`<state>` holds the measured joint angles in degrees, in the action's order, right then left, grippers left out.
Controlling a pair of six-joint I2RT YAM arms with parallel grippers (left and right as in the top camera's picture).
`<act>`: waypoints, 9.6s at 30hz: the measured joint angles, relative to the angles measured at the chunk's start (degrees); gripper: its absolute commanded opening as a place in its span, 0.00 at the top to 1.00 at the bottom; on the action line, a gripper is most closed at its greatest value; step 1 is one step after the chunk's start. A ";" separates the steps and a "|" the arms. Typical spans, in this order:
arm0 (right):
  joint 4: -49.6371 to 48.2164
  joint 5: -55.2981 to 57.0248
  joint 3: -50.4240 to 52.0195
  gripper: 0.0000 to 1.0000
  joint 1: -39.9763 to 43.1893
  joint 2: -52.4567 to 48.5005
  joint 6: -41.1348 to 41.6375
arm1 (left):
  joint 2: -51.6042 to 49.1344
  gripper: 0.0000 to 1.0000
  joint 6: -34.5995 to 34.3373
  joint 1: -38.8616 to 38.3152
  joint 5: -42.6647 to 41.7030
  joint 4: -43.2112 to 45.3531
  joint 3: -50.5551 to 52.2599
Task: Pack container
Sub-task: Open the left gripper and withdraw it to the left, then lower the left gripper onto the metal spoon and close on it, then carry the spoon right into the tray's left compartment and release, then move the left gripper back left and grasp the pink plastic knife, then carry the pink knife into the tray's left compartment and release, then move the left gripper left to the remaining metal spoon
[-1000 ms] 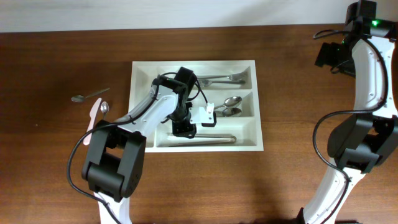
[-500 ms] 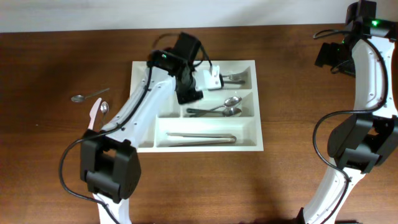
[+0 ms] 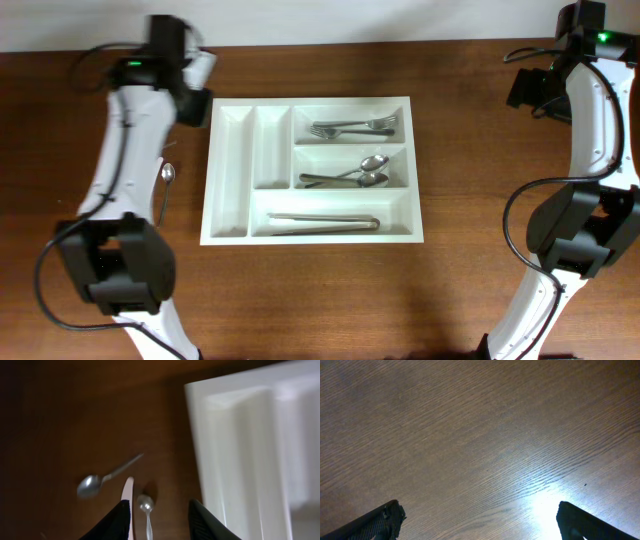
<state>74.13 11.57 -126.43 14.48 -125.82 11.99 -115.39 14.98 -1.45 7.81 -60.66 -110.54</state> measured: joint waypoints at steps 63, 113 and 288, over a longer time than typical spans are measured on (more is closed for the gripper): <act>0.00 0.00 0.00 0.01 0.00 0.00 0.00 | -12.87 0.98 -11.93 9.64 2.14 5.03 12.92; 0.02 0.00 0.00 0.01 0.00 0.00 -0.02 | -14.51 0.75 -26.73 -5.81 -2.49 -5.55 -9.05; 0.02 0.00 0.00 0.01 0.00 0.00 0.04 | -23.93 0.60 -25.18 16.39 -12.24 -23.06 -31.89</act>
<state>74.15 11.57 -126.43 14.48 -125.82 12.03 -139.33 -10.20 14.94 -4.43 -83.72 -142.43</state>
